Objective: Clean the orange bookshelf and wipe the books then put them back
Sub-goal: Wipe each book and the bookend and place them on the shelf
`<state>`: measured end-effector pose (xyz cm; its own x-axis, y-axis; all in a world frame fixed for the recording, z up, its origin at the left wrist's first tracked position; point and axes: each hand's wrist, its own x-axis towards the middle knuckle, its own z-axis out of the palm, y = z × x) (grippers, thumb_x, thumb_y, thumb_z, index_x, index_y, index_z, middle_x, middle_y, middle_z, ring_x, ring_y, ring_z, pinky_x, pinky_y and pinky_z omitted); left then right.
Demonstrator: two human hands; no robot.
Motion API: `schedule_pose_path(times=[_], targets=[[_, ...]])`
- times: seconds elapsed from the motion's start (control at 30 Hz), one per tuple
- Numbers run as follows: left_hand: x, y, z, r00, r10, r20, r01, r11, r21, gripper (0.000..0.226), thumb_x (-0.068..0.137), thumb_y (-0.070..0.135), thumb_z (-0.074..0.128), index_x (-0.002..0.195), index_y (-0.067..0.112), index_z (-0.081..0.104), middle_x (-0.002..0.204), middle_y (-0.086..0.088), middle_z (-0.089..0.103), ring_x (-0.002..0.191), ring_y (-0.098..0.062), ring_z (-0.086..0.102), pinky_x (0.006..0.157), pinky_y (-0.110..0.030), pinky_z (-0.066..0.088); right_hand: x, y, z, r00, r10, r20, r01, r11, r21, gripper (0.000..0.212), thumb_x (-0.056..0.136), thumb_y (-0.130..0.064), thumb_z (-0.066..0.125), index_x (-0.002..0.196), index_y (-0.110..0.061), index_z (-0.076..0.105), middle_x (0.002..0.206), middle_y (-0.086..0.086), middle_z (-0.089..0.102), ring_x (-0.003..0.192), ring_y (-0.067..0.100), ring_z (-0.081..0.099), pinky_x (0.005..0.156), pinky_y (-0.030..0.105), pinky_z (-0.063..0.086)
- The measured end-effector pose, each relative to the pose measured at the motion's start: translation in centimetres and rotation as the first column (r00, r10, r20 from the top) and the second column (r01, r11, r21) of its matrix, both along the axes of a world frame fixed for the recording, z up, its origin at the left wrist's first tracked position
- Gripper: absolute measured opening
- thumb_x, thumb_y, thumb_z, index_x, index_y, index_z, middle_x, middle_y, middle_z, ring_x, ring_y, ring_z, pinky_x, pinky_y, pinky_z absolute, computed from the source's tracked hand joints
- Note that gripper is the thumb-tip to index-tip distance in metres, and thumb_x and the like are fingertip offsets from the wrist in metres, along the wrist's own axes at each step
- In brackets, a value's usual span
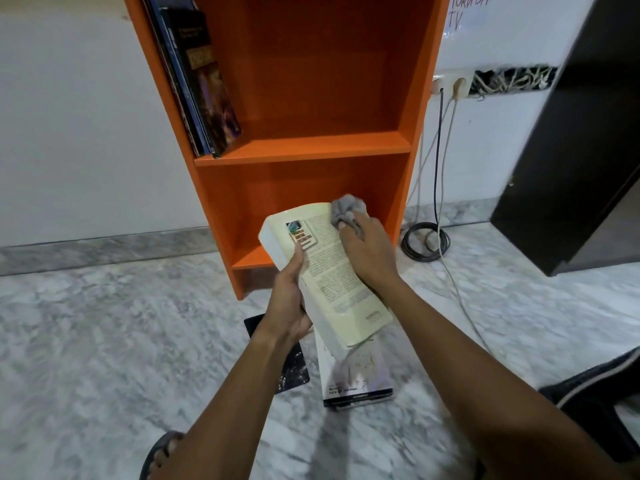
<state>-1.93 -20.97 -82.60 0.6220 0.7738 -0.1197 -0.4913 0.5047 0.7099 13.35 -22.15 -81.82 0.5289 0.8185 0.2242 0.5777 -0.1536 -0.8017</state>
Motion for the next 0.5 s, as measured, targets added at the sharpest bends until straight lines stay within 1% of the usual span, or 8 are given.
schedule_pose_path(times=[0.1,0.13,0.2,0.27,0.33,0.4,0.43,0.5], targets=[[-1.4,2.5,0.1,0.998,0.050,0.047,-0.049,0.999,-0.007,0.052,0.106,0.040,0.042,0.146,0.008,0.050,0.142,-0.022,0.058,0.132,-0.041,0.055,0.107,-0.059,0.046,0.5,-1.6,-0.9,0.943,0.078,-0.325,-0.087,0.996,-0.015,0.037,0.094,-0.059,0.053,0.119,-0.038,0.069,0.120,-0.011,0.069,0.115,0.019,0.064,0.093,0.042,0.049],[-2.0,3.4,0.0,0.997,0.047,0.064,-0.046,0.999,-0.020,0.053,0.106,0.041,0.041,0.149,0.009,0.047,0.146,-0.023,0.054,0.135,-0.043,0.051,0.111,-0.062,0.040,0.8,-2.3,-1.3,0.873,0.134,-0.468,-0.162,0.987,-0.020,0.035,0.093,-0.060,0.057,0.117,-0.038,0.071,0.120,-0.011,0.072,0.115,0.020,0.067,0.095,0.042,0.052],[-3.4,4.7,-0.2,0.995,0.020,0.102,-0.018,1.000,-0.022,0.057,0.105,0.043,0.043,0.153,0.011,0.041,0.154,-0.023,0.044,0.141,-0.046,0.042,0.115,-0.067,0.030,1.5,-3.3,-1.7,0.655,0.256,-0.711,-0.376,0.926,-0.013,0.039,0.092,-0.050,0.067,0.121,-0.025,0.070,0.120,0.003,0.075,0.108,0.026,0.071,0.084,0.043,0.059],[-4.0,5.1,0.1,0.992,-0.001,0.128,0.001,1.000,-0.006,0.057,0.104,0.043,0.045,0.154,0.014,0.041,0.155,-0.022,0.043,0.142,-0.046,0.040,0.115,-0.069,0.027,1.5,-4.2,-1.3,0.482,0.309,-0.820,-0.507,0.861,0.027,0.052,0.080,-0.035,0.077,0.123,-0.009,0.068,0.118,0.015,0.074,0.100,0.031,0.073,0.072,0.041,0.062],[-4.0,5.0,0.6,0.996,0.057,0.068,-0.057,0.998,0.001,0.048,0.106,0.038,0.045,0.147,0.014,0.051,0.145,-0.019,0.056,0.133,-0.044,0.052,0.111,-0.066,0.037,1.3,-3.8,-1.0,0.481,0.357,-0.801,-0.498,0.863,0.085,0.051,0.070,-0.026,0.080,0.115,-0.005,0.070,0.113,0.015,0.076,0.097,0.029,0.074,0.077,0.039,0.062],[-3.5,5.4,1.1,0.973,0.195,-0.123,-0.188,0.980,0.073,0.038,0.103,0.039,0.052,0.133,0.017,0.062,0.130,-0.013,0.068,0.120,-0.036,0.065,0.102,-0.058,0.049,0.9,-3.1,-0.7,0.540,0.358,-0.761,-0.393,0.908,0.148,0.050,0.066,-0.021,0.083,0.111,-0.002,0.073,0.116,0.021,0.074,0.101,0.033,0.072,0.091,0.046,0.057],[-3.3,5.7,1.2,0.912,0.291,-0.290,-0.258,0.955,0.145,0.039,0.100,0.044,0.058,0.128,0.019,0.063,0.124,-0.008,0.072,0.112,-0.031,0.070,0.098,-0.054,0.053,0.4,-2.6,-0.4,0.575,0.356,-0.736,-0.332,0.924,0.188,0.044,0.069,-0.016,0.083,0.109,0.000,0.074,0.115,0.023,0.074,0.100,0.035,0.072,0.092,0.049,0.055],[-2.7,5.8,1.3,0.636,0.497,-0.591,-0.343,0.868,0.360,0.051,0.091,0.054,0.065,0.129,0.021,0.058,0.118,0.004,0.071,0.104,-0.023,0.071,0.090,-0.044,0.057,-0.8,-2.0,-0.2,0.689,0.313,-0.653,-0.188,0.948,0.256,0.022,0.080,-0.003,0.078,0.101,-0.001,0.075,0.103,0.016,0.078,0.090,0.029,0.075,0.083,0.043,0.058]])
